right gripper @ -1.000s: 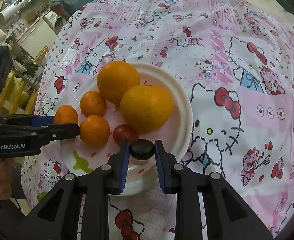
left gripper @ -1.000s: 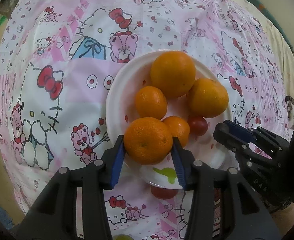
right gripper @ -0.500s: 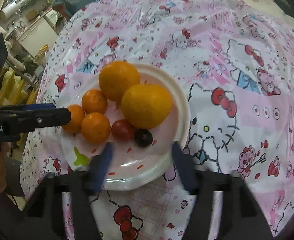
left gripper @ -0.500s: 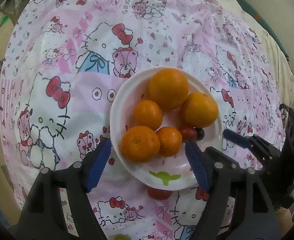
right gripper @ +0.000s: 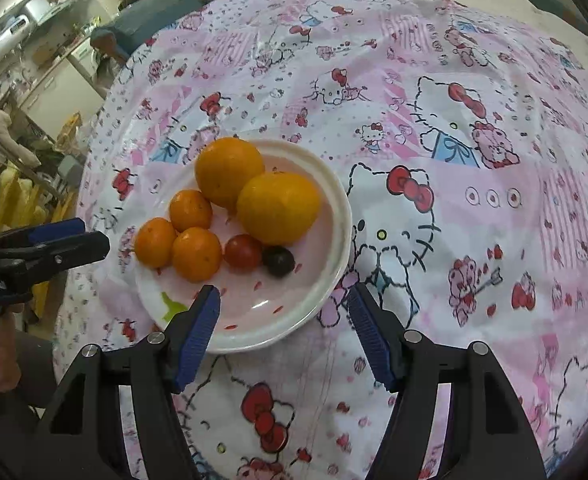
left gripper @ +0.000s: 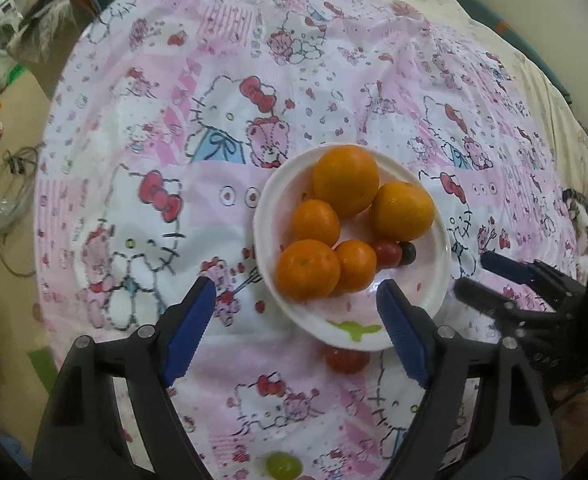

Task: Organize fruits
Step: 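Carry the tangerine and grape onto the plate and open both tools, then move the right tool to the large red tomato and grasp it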

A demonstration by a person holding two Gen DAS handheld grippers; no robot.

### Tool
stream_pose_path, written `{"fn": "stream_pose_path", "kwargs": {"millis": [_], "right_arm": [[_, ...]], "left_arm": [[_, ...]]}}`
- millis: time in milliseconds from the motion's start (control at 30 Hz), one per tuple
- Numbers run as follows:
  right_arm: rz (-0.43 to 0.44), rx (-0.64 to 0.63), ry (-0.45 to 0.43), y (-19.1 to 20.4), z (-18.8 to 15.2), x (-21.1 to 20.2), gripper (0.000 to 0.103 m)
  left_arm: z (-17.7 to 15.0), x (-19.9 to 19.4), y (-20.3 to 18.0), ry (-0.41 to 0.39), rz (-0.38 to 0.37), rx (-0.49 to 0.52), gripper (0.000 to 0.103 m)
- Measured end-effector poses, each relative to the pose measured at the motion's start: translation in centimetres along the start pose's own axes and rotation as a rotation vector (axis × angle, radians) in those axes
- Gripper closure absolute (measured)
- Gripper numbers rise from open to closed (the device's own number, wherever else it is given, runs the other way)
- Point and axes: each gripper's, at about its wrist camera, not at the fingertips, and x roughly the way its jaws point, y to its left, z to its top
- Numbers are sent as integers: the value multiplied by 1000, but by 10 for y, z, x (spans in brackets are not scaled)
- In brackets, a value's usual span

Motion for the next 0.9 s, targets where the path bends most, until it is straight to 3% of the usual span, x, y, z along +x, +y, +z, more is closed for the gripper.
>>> {"fn": "stream_pose_path", "kwargs": {"millis": [433, 733, 900], "right_arm": [[48, 77, -16, 9, -20, -24, 33], [175, 183, 61, 19, -50, -14, 33], [223, 240, 122, 20, -56, 5, 33]], "left_arm": [[-39, -48, -1, -111, 83, 54, 22], [-70, -47, 4, -40, 71, 15, 22], [-71, -39, 17, -19, 76, -66, 22]]}}
